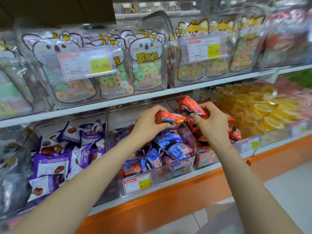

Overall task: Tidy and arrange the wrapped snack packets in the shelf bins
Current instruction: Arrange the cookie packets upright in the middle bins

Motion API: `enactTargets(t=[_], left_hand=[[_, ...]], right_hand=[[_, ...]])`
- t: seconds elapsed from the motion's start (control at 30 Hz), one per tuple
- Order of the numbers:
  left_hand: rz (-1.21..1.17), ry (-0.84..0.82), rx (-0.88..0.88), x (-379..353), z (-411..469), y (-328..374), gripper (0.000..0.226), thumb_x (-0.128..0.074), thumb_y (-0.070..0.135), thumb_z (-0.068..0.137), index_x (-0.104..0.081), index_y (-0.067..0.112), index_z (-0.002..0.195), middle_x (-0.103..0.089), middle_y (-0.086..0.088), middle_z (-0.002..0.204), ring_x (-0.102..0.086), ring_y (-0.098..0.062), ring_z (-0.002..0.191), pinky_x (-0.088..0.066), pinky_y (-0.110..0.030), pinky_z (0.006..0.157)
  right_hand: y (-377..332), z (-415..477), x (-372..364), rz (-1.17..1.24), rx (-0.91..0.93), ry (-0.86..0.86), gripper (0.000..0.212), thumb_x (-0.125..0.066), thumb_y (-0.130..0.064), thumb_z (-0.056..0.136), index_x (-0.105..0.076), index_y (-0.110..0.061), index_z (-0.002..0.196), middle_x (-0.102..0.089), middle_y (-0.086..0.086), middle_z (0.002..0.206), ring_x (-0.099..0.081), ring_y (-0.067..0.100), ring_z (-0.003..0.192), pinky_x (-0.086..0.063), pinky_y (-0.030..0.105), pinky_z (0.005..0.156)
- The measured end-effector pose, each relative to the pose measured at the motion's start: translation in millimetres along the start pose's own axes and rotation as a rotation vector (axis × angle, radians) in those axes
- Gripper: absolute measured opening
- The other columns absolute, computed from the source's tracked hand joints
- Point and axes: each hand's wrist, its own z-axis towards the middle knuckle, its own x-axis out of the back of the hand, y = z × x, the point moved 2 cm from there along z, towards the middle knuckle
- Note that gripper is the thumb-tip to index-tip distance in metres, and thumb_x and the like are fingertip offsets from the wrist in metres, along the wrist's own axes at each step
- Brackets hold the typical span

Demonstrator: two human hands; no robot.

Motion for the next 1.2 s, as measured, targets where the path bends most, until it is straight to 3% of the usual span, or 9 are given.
enactTargets(t=[0.13,0.23,0.33,0.4,0.53,0.73,0.83,1.03,1.2], left_hand=[[-0.099,-0.016,0.035,-37.9,29.6,24.9,0.049,-0.077,0.016,0.074,-0.054,0.005,0.116,-0.052,0.002,0.099,-0.049,-0.01,0.088,-0.031,-0.01,0.066],[-0.123,-0.045,0.044,-64.0,46.9,27.2,0.037,-0.073,0.009,0.077,-0.058,0.003,0.111,-0.062,-0.007,0.104,-0.057,-0.017,0.093,-0.041,-0.019,0.08],[-0.043,-0.076,0.045,-86.7,61.8,20.4,0.031,-0.066,0.006,0.081,-0.061,0.004,0.111,-0.063,-0.013,0.115,-0.059,-0.027,0.107,-0.044,-0.033,0.093],[0.072,-0.078,0.059,-93.9,68.1,13.7,0.036,-0.066,0.014,0.082,-0.057,0.008,0.117,-0.057,-0.015,0.121,-0.054,-0.03,0.111,-0.043,-0.035,0.092],[0.208,-0.035,0.009,-93.4,67.7,-1.2,0.027,-0.068,0.022,0.082,-0.061,0.013,0.106,-0.058,-0.008,0.116,-0.052,-0.027,0.109,-0.041,-0.031,0.085],[0.277,-0.225,-0.088,-81.5,60.0,-8.1,0.021,-0.064,0.039,0.085,-0.069,0.025,0.1,-0.061,-0.002,0.109,-0.051,-0.024,0.108,-0.041,-0.041,0.093],[0.234,-0.198,-0.133,-63.6,50.5,-11.8,0.019,-0.065,0.033,0.085,-0.068,0.021,0.099,-0.063,-0.001,0.106,-0.053,-0.022,0.105,-0.042,-0.04,0.09],[0.233,-0.082,0.013,0.0,22.3,-54.9,0.015,-0.066,0.013,0.084,-0.069,0.008,0.099,-0.065,-0.009,0.105,-0.058,-0.025,0.1,-0.042,-0.027,0.083],[0.325,-0.047,0.293,43.0,14.2,-114.4,0.019,-0.065,0.015,0.086,-0.064,0.008,0.104,-0.06,-0.01,0.117,-0.056,-0.025,0.106,-0.039,-0.026,0.084]], right_hand=[[20.5,7.4,23.8,-0.054,-0.096,0.109,0.018,-0.07,-0.009,0.081,-0.065,-0.006,0.098,-0.064,0.004,0.088,-0.054,0.015,0.079,-0.032,0.013,0.061],[41.2,18.2,34.3,-0.143,-0.203,0.151,0.03,-0.068,-0.009,0.082,-0.065,-0.007,0.112,-0.067,0.012,0.107,-0.06,0.023,0.095,-0.038,0.021,0.077],[60.5,24.4,34.8,-0.199,-0.309,0.08,0.043,-0.065,-0.006,0.083,-0.059,-0.006,0.125,-0.061,0.016,0.123,-0.058,0.031,0.11,-0.042,0.032,0.092],[67.6,23.4,32.2,-0.256,-0.335,0.029,0.039,-0.066,-0.009,0.083,-0.062,-0.008,0.121,-0.063,0.016,0.121,-0.059,0.032,0.109,-0.046,0.036,0.089],[64.0,23.3,28.3,-0.268,-0.294,0.008,0.028,-0.064,-0.009,0.084,-0.068,-0.01,0.111,-0.066,0.012,0.117,-0.061,0.029,0.104,-0.042,0.027,0.078],[42.8,18.2,10.1,-0.185,-0.198,-0.051,0.023,-0.065,-0.011,0.084,-0.069,-0.011,0.107,-0.067,0.008,0.11,-0.061,0.024,0.101,-0.041,0.024,0.078],[30.6,15.3,-4.0,-0.137,-0.148,-0.109,0.021,-0.066,-0.012,0.084,-0.07,-0.013,0.104,-0.069,0.005,0.105,-0.059,0.015,0.087,-0.036,0.018,0.072],[0.9,1.5,-35.3,0.065,-0.022,-0.253,0.016,-0.063,-0.009,0.086,-0.07,-0.01,0.101,-0.068,0.003,0.095,-0.058,0.015,0.078,-0.039,0.003,0.061],[-3.9,-2.8,-53.7,0.079,-0.03,-0.302,0.015,-0.061,-0.014,0.089,-0.069,-0.013,0.102,-0.066,0.0,0.093,-0.059,0.015,0.079,-0.042,0.019,0.068]])
